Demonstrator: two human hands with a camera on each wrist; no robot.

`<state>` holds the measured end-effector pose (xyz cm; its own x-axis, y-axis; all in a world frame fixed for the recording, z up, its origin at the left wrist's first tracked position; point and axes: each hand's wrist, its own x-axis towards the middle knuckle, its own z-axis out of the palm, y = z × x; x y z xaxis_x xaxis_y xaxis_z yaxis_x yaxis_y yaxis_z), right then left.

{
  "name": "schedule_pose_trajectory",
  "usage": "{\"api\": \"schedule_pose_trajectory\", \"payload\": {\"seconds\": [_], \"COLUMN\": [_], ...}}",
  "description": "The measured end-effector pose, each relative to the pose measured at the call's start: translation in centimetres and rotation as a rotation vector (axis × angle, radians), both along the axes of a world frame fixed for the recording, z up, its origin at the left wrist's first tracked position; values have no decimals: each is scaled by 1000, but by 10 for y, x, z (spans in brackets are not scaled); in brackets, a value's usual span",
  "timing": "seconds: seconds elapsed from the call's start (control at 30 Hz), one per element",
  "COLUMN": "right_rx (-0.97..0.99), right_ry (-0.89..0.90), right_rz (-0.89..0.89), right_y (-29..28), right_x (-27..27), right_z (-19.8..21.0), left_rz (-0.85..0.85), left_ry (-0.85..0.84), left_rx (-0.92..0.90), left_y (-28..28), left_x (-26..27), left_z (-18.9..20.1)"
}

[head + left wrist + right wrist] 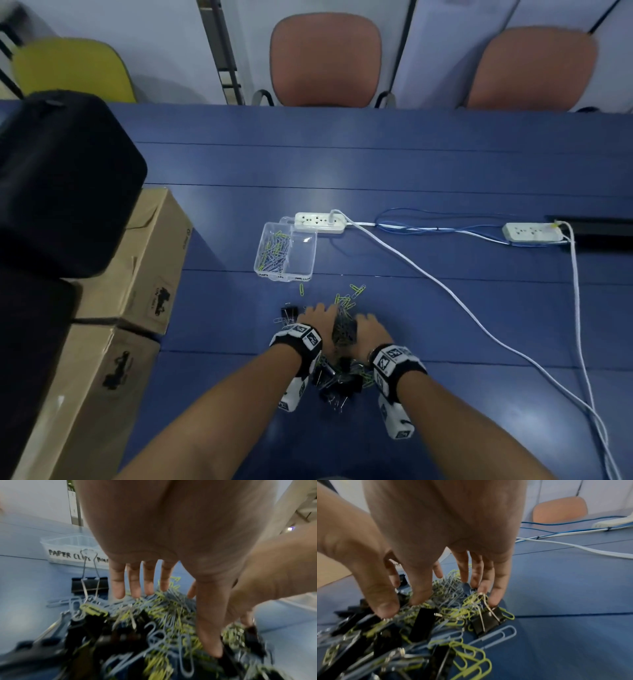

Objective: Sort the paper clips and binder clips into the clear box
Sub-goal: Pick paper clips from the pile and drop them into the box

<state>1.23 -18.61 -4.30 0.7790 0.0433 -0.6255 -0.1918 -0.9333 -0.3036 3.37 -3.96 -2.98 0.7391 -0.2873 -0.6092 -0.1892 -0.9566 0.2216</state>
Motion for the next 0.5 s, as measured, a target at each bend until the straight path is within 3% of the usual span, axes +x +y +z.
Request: {"api": "schedule_pose_trajectory", "payload": {"seconds": [0.17,0.5], "right_rx": [17,177], "right_ry": [-118,-46], "right_rz": [13,-202], "right_y": [0,-14], "right_x": [-9,3], "right_z": [-3,2], "left_rz": [73,123], "left_ry": [-48,-35], "left_rx": [-62,-129], "left_y": [2,4], "left_x": [-6,-1], "left_z": [-3,10]}}
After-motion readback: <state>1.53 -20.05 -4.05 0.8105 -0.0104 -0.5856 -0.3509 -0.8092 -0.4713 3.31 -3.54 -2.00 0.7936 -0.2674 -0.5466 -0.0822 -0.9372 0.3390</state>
